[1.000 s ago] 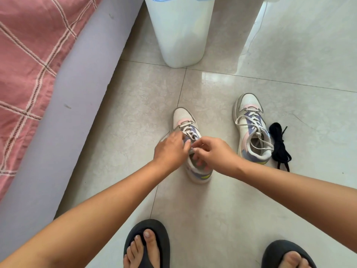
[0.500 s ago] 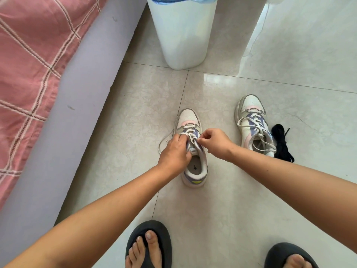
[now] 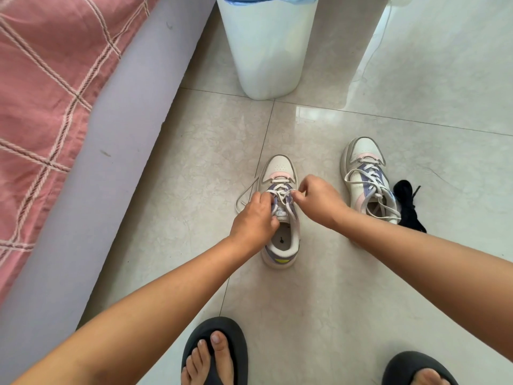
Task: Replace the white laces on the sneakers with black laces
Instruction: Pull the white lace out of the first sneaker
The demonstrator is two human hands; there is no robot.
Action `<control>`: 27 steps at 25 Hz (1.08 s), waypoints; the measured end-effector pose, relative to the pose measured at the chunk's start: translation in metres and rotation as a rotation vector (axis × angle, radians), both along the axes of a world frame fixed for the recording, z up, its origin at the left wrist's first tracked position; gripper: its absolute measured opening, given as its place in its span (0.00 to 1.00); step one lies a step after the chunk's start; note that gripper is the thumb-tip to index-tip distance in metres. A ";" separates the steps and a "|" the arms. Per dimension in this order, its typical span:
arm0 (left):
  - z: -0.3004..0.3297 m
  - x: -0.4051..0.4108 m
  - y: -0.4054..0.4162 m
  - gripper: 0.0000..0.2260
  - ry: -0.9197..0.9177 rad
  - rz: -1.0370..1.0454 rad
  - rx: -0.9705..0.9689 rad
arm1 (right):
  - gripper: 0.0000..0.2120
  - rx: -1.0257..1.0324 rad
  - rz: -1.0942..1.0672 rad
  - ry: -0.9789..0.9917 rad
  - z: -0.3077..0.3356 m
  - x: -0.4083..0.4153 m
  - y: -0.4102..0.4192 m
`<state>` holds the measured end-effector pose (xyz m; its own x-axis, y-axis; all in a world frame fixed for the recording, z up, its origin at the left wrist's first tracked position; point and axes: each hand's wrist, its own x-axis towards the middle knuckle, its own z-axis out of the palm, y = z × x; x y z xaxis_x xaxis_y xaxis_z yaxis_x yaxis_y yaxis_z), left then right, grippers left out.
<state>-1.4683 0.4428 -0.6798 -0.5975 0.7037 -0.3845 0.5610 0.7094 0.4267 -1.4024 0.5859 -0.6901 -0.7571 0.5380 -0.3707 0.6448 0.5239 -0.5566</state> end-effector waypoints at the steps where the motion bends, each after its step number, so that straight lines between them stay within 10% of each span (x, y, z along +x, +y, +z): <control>1: -0.001 0.000 0.000 0.14 0.002 0.005 0.004 | 0.10 -0.306 -0.157 -0.101 0.002 0.001 0.000; 7: 0.000 -0.002 0.001 0.14 -0.012 -0.002 -0.011 | 0.09 -0.625 -0.258 -0.057 0.002 0.006 -0.002; 12: -0.001 -0.002 -0.002 0.13 0.006 -0.012 -0.034 | 0.08 0.723 0.298 0.094 -0.005 0.006 0.023; 14: -0.002 -0.001 -0.001 0.13 0.002 -0.007 -0.048 | 0.10 0.437 0.151 0.067 -0.004 0.006 0.016; 17: -0.003 -0.001 -0.001 0.14 0.006 -0.006 -0.042 | 0.10 -0.638 -0.373 -0.137 0.003 0.009 -0.004; 20: -0.004 0.000 -0.001 0.14 0.020 -0.017 -0.052 | 0.10 -0.797 -0.484 -0.056 -0.003 0.009 -0.007; 25: -0.003 0.000 -0.003 0.14 0.064 -0.054 -0.092 | 0.06 0.410 -0.103 0.103 0.000 0.008 0.035; 27: -0.003 0.000 -0.002 0.14 0.076 -0.065 -0.101 | 0.10 0.338 -0.065 0.053 0.003 0.011 0.045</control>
